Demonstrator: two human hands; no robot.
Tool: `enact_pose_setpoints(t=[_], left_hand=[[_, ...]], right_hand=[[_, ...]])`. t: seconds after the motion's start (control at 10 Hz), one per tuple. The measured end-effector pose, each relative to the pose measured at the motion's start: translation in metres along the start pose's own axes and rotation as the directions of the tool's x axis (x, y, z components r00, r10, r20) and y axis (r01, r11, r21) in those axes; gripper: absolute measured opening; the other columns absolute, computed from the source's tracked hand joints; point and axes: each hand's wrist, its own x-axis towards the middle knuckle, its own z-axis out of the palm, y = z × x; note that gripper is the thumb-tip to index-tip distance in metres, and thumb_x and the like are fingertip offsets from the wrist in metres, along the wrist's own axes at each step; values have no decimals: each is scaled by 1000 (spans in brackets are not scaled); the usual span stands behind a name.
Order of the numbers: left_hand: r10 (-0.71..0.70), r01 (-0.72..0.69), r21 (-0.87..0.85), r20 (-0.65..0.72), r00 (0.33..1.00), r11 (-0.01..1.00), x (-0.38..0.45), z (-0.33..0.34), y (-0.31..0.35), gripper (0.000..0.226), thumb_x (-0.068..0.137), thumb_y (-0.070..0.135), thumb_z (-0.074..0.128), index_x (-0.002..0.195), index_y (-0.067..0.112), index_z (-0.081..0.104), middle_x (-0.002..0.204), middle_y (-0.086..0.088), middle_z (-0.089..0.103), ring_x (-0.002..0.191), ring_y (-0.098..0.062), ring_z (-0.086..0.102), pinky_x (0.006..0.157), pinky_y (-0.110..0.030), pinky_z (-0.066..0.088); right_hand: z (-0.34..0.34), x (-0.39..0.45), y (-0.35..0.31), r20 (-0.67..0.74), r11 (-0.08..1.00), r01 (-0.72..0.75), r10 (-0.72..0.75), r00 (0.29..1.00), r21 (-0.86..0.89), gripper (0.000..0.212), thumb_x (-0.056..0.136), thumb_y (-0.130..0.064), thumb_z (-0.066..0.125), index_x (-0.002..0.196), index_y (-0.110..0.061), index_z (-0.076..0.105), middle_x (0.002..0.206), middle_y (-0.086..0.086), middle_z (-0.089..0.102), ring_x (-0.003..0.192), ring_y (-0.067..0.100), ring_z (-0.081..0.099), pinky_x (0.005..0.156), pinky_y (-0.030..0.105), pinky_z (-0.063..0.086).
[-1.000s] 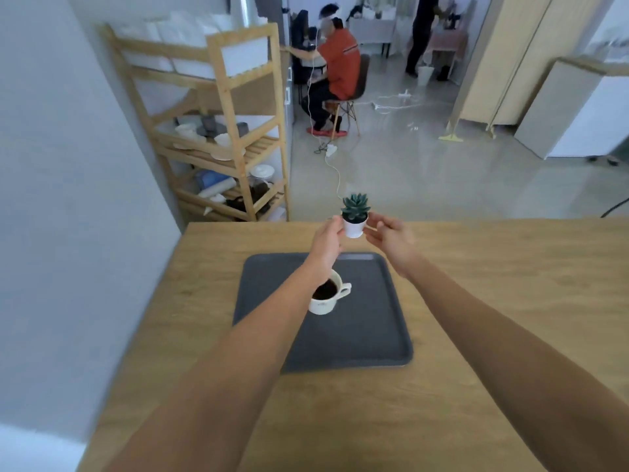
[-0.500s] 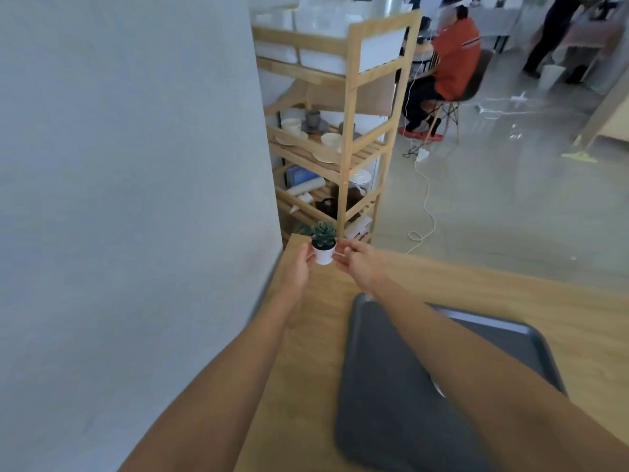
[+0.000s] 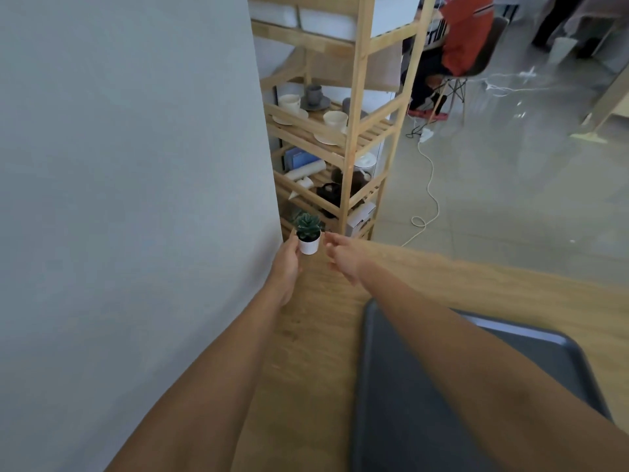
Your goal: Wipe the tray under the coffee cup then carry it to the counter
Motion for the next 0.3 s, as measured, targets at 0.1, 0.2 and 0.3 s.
enact_pose_setpoints(t=[0.1,0.2,0.3], left_hand=[[64,-56,128,-60,996,990,-14,4,1,46,101,38,28,143,25,40,143,2,44,133,-18,38,109,-36,31],[149,-132,148,-113,982,980,-38,16,3,43,101,33,30,139,22,46,132,2,49,127,-17,43,100,-31,33],[203,-160,309,-113,973,937,-70,32,4,41,102,26,30,135,11,49,133,-4,49,133,-27,41,101,-30,32]], right_hand=[[-12,-16,-7,5,1000,7,-7,1000,15,50,100,-14,36,149,-16,27,152,3,35,127,19,42,108,41,38],[-39,-43,-7,-32,999,47,-47,998,-6,47,99,-13,36,146,-14,31,151,6,36,135,24,38,110,42,38],[-73,-82,-11,-115,996,91,-89,989,6,45,98,-13,39,144,-12,36,147,7,41,134,23,40,112,44,35]])
